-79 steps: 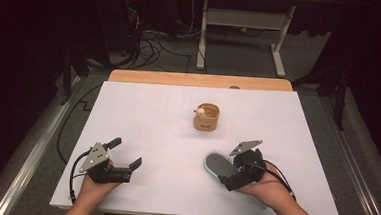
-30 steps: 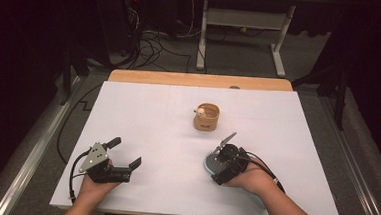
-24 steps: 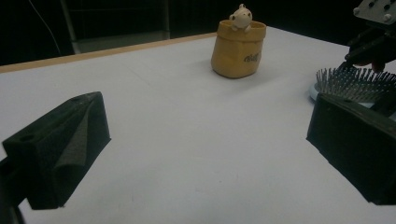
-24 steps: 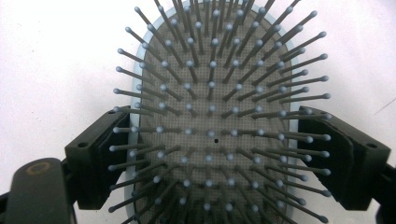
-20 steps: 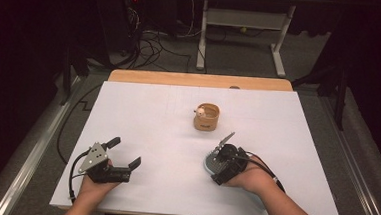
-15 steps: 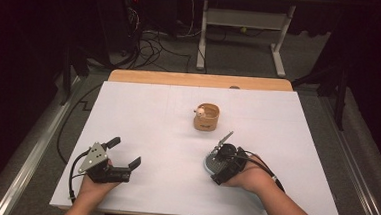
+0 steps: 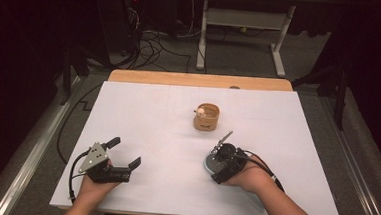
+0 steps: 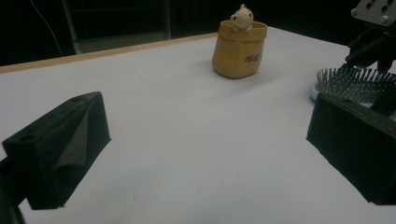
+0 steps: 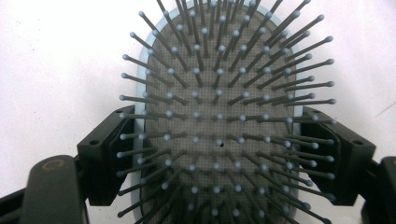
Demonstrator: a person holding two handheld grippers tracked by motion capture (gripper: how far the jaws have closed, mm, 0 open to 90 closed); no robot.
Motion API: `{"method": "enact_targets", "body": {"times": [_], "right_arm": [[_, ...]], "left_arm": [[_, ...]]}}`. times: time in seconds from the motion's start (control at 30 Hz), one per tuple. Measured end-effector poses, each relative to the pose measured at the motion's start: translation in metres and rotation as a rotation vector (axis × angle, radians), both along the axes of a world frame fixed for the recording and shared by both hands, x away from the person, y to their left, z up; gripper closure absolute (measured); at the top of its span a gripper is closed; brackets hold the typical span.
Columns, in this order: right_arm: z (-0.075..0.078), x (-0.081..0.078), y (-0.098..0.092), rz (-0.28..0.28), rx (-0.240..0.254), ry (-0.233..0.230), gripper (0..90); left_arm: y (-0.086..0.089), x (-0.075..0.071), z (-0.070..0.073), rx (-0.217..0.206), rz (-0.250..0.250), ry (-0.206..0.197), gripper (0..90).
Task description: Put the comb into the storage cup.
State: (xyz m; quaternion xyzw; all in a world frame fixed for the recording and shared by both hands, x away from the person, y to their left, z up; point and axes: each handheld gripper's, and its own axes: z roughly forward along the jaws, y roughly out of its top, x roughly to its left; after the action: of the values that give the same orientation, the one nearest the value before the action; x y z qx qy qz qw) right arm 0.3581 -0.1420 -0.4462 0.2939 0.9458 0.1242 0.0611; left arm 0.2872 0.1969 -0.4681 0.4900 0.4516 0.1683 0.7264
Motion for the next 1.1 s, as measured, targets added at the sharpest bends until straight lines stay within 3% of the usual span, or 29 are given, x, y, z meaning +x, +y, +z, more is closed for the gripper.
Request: {"method": "enact_targets", "body": {"times": [0.6, 1.1], "right_arm": [[0.0017, -0.0008, 0.0001, -0.016, 0.007, 0.0, 20.7], [0.0097, -0.0044, -0.0051, -0.018, 0.033, -0.032, 20.8]], "left_arm": [[0.0011, 0.0003, -0.0001, 0.005, -0.002, 0.005, 0.3], [0.0006, -0.0007, 0.0003, 0.002, -0.002, 0.001, 0.3]]}}
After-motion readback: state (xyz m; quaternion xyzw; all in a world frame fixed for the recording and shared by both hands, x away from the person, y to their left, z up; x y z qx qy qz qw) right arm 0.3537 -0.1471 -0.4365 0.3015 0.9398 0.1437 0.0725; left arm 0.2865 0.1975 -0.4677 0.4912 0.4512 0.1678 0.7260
